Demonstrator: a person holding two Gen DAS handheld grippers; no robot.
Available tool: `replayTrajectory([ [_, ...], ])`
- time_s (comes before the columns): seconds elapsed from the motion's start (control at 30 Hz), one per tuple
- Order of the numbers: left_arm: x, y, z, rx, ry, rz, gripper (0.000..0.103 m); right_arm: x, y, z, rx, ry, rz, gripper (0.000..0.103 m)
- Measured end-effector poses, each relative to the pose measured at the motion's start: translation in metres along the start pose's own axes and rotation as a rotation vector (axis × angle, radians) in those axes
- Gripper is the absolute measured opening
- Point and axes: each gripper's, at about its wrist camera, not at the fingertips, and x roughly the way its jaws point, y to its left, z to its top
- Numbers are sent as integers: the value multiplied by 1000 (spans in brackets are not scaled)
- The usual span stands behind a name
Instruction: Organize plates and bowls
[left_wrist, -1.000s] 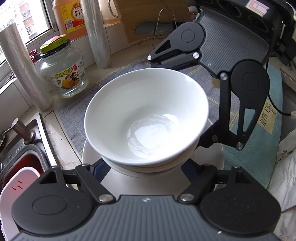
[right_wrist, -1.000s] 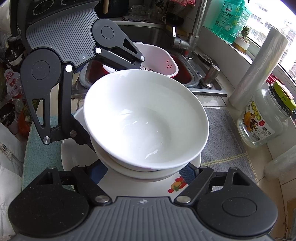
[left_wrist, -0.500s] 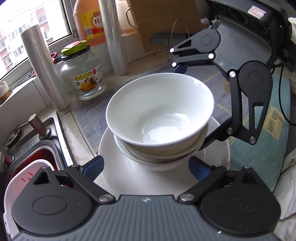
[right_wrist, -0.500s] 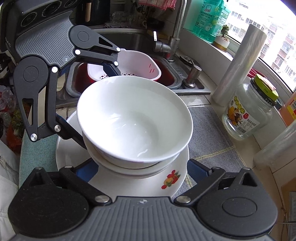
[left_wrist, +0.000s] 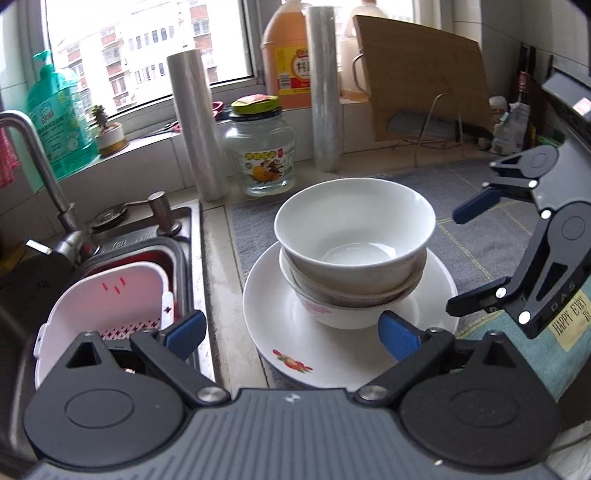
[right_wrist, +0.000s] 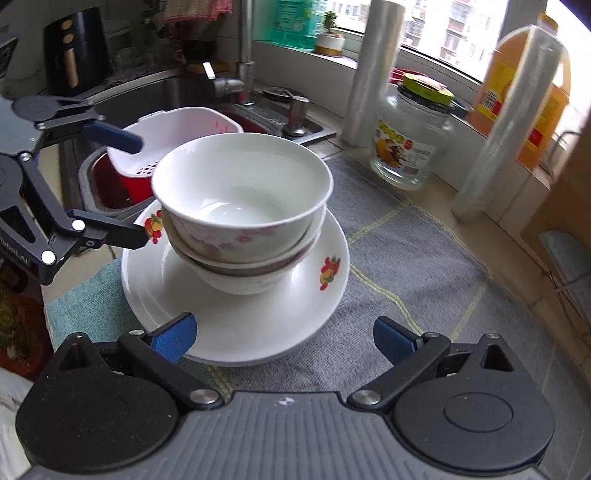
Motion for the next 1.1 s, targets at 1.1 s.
replayTrajectory([
  [1.1,-160,-104,-18,-297,21,214,99,-169,82,-80,540,-95,-375,103],
])
